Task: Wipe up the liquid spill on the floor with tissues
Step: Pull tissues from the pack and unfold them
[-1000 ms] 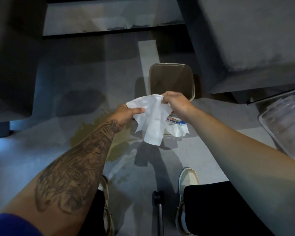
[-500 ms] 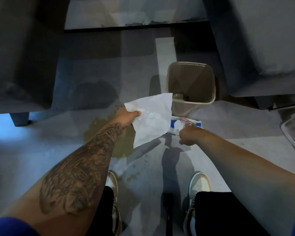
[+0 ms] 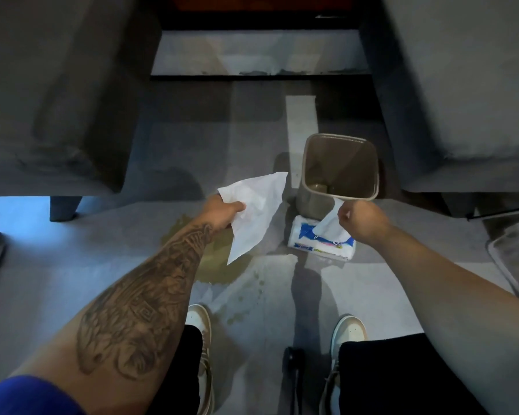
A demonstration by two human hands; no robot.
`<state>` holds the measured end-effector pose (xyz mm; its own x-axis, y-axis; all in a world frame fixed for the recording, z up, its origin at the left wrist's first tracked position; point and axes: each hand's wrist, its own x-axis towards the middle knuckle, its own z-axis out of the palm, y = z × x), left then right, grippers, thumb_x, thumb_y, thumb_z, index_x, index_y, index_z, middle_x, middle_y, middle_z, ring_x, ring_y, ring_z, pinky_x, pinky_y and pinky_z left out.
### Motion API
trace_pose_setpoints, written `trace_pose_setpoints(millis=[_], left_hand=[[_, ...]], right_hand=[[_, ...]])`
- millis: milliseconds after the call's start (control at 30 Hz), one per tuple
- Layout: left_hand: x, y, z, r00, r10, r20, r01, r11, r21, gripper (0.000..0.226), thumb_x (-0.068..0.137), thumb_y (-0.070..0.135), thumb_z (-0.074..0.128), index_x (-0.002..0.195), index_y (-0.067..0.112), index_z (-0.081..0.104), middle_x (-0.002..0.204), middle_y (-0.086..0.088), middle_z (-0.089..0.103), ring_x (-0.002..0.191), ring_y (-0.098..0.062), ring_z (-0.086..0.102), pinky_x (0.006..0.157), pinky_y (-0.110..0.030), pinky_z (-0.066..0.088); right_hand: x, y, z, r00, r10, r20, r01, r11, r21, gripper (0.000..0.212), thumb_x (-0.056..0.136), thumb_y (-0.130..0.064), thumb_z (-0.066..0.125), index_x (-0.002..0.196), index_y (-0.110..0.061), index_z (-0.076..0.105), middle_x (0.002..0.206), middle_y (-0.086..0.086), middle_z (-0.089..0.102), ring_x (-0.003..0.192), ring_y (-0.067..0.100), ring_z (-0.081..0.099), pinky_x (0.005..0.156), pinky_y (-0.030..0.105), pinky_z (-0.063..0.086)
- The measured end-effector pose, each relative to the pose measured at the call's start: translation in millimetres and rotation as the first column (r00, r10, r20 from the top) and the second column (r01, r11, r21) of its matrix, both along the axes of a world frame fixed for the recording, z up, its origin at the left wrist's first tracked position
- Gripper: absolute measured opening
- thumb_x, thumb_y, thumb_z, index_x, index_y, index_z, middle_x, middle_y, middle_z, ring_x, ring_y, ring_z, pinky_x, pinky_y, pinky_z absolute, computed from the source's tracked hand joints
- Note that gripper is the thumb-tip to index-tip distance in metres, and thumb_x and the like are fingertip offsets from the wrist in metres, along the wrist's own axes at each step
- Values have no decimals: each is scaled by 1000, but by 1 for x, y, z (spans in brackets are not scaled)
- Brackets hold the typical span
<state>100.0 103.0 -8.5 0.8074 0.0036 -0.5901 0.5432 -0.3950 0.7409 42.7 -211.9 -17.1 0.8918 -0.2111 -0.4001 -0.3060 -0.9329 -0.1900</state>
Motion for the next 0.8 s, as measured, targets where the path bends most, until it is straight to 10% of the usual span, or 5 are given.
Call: trace_pose_setpoints(millis=[167,333,500,700,800], left_hand=[[-27,14,31,1000,28,9,-27,999,-40,28,92,17,67,118,7,64,106,-8,72,82,-19,70,61,-27,56],[-55,30,55,992,127,24,-124,988,-90,25,90,16,66,110,2,66,96,-10,72,84,-27,72,69,-40,62],[-92,52,57,987,153,50,-143,977,-157,9,92,13,62,99,10,66,95,-7,72,84,-25,71,69,-37,60],[-117,72,74,957,287,-31,-280,897,-343,30,93,21,63,118,4,66,100,-8,75,86,-27,73,80,-39,60],[-125,76,85,949,301,-92,-314,879,-358,27,100,22,57,116,2,65,97,-10,73,83,-29,70,59,-29,56]], right_hand=[[-16,23,57,956,-196,219,143,961,237,9,95,-20,62,99,-28,65,99,0,62,76,15,58,53,23,47],[-41,77,95,902,-295,314,79,830,553,12,90,-13,63,90,-25,63,93,1,65,67,14,55,55,25,45],[-76,142,135,877,-328,352,-55,659,750,18,88,-3,65,95,-20,65,107,-3,66,100,11,60,79,14,47],[-89,184,196,864,-416,285,-164,301,939,31,81,4,62,84,-26,67,79,-6,62,69,9,56,64,25,47],[-92,189,197,892,-443,86,-100,-10,995,30,86,9,53,86,-20,62,78,0,60,63,11,56,57,24,48]])
